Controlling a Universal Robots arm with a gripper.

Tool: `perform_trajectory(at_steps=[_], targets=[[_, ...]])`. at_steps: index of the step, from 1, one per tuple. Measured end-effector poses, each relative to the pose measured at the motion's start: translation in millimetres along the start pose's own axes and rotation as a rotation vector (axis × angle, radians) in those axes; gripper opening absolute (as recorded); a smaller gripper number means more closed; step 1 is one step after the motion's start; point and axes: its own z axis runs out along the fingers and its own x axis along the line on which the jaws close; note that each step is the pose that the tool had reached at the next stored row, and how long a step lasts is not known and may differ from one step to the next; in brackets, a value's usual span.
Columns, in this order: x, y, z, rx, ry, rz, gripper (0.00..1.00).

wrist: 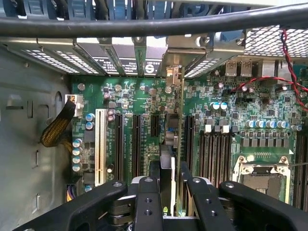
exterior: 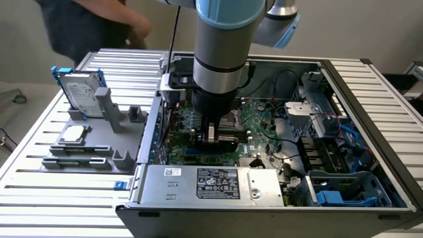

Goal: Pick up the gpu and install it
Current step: 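Insert the gpu into the slot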

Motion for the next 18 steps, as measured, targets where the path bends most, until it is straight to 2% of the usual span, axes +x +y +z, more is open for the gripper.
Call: perform_trajectory(at_steps=[6,18], targets=[[-0.7,-0.1,0.5,0.0033,0.0010,-0.011,0.26],[-1.6,2.0,3.0,0.0041,0.0019,-0.024,0.26]])
